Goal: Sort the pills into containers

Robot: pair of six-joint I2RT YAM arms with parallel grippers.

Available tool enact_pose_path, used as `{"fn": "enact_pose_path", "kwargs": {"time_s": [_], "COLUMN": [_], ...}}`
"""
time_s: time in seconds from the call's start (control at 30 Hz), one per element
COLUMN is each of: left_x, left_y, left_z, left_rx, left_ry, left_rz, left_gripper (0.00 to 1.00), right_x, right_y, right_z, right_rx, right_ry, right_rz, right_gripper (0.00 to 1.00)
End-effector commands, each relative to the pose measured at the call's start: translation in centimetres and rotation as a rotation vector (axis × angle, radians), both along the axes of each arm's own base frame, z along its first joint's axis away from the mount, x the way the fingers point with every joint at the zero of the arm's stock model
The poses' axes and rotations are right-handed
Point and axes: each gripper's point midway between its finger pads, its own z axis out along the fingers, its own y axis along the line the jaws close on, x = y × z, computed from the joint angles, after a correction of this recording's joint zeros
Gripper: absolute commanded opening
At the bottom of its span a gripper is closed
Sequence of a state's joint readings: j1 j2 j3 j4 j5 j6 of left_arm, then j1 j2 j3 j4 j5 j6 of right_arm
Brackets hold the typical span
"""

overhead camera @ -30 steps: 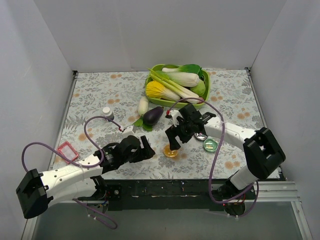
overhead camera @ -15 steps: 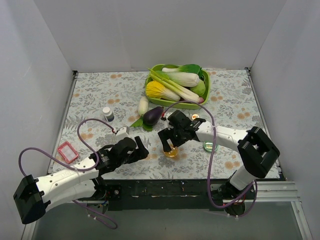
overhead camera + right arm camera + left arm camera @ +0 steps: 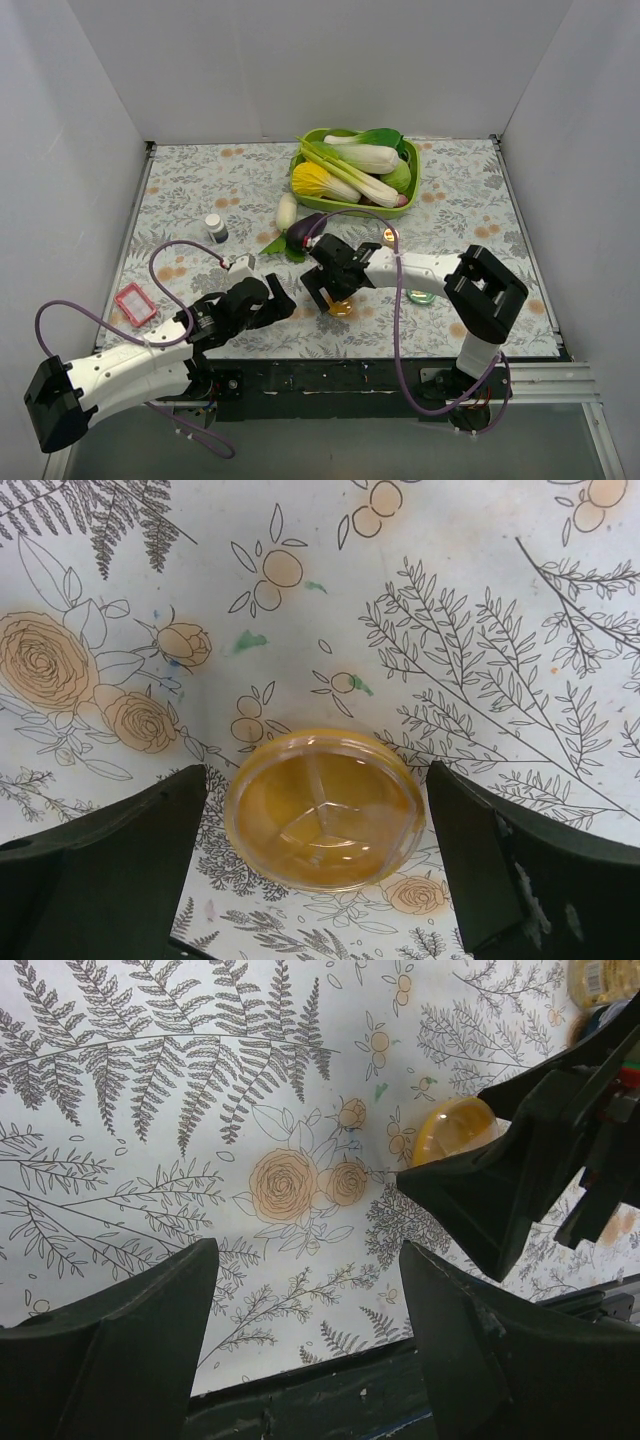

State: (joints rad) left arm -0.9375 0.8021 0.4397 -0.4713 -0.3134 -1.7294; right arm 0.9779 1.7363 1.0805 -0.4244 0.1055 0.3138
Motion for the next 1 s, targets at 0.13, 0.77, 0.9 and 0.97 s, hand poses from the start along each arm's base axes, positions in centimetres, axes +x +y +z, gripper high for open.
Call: {"fn": "enact_pose_path", "kwargs": {"time_s": [0.13,0.77,0.9,0.97], "left_x": [0.0,-0.5,-0.4,-0.6], "left_y": [0.9,-2.9,-2.9,-2.8], "left_z": [0.2,0.5,0.7,0.3], "left_rx": [-0.014,-0.157,-0.156,-0.166], "left_ry": [-0.017,-0.033,-0.029,-0.021], "left_rz": [0.033,-0.103,-0.098,-0.092], "left_gripper": [0.73,0.85,0.85,0.85], "right_x": [3.0,-1.1,-0.6,-0.3], "right_y": [-1.3,-0.3,-1.3,-1.5], "right_z": [1.5,7.0,4.1,3.7], "right_rx": [-0.073,0.161,0.113,0.113], "right_ry": [-0.173,-0.010,-0.017,-0.037], "right_rz": [-0.055,0.635,0.543,0.495], "right_gripper": [0.98,0.95,0.98,0.98]}}
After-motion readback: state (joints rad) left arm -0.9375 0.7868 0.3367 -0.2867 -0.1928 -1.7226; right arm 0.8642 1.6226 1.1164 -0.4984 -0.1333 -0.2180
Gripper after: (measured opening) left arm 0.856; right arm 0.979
